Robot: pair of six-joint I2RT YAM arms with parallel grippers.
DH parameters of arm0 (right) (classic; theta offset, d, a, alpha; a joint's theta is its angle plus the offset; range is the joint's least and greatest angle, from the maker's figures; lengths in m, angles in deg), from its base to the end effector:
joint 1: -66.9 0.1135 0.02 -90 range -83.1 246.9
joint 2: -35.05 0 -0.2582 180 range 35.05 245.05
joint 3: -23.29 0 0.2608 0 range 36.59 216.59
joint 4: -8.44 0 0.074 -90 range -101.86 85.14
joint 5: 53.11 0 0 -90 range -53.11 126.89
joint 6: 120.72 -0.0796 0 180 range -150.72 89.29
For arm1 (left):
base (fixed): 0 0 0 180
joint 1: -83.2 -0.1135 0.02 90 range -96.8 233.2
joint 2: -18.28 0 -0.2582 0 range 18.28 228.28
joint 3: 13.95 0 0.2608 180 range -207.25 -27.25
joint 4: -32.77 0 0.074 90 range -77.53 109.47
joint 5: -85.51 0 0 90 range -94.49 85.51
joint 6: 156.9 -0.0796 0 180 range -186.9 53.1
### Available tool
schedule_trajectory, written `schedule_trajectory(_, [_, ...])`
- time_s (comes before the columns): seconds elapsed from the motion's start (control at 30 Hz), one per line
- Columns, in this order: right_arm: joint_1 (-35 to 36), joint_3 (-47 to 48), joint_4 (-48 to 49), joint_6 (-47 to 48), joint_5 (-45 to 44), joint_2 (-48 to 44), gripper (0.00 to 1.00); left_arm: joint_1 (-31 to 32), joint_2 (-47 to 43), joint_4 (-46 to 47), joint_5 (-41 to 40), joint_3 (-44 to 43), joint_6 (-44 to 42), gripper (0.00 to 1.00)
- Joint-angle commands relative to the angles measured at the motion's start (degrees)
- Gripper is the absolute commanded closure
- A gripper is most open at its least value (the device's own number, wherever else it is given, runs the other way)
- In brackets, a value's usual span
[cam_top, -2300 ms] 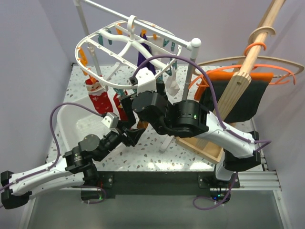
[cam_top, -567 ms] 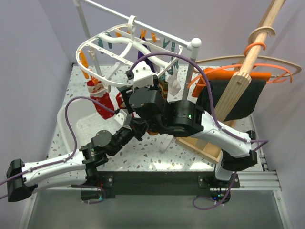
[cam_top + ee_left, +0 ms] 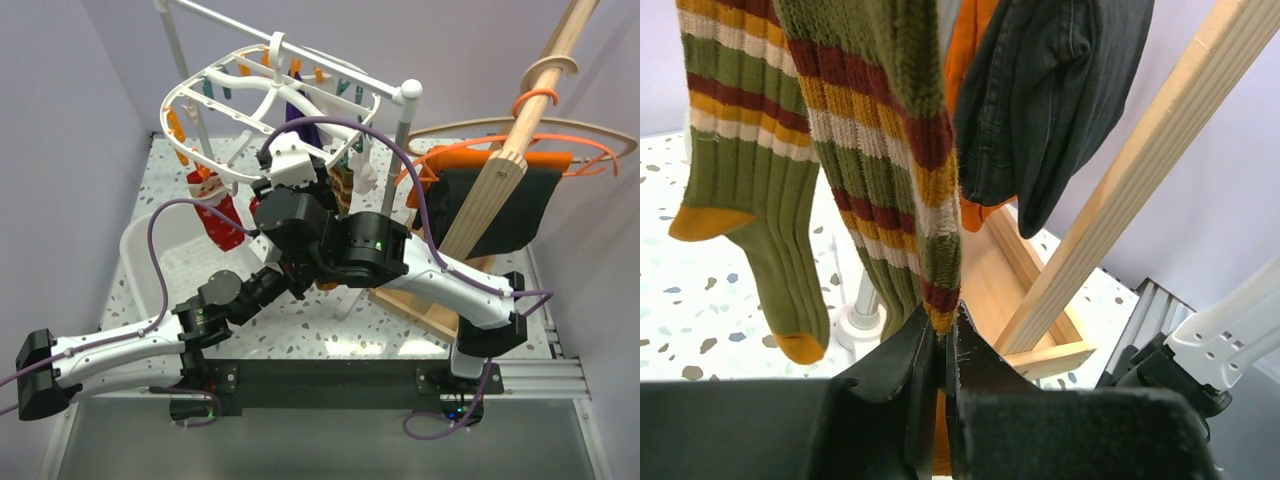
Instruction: Remove the socks clipped to the hanger
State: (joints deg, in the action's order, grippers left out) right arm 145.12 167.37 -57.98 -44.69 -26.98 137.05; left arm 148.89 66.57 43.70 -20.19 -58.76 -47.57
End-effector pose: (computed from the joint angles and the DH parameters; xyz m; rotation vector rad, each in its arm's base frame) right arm 0.1448 0.3443 0.4959 -0.3111 1.7258 0.0531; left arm 0.1258 -0.2261 0.3100 0.3761 1.4804 -1.0083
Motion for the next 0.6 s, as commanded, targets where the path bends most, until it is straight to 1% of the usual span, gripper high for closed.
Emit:
schedule_trajectory(0.0, [-0.1, -0.1, 2.6, 1.4, -4.6, -0.2, 0.43, 0.1, -0.2, 1.5, 1.3, -2.5, 1.4, 1.0])
schedule_trajectory(0.4, [-1.6, -3.4, 5.2, 2.7, -6.1, -0.7, 0.43, 0.1, -1.4, 0.6, 2.3, -3.0, 1.6, 1.0])
schedule_trajectory(0.5, [-1.7, -4.1, 6.5, 3.4, -6.2, -1.0, 0.45, 0.1, -1.5, 0.3, 2.3, -2.9, 1.6, 1.0])
schedule_trajectory(0.57, [-1.6, -4.6, 7.1, 3.8, -6.2, -1.0, 0.49, 0.1, -1.4, 0.1, 2.3, -3.0, 1.5, 1.0])
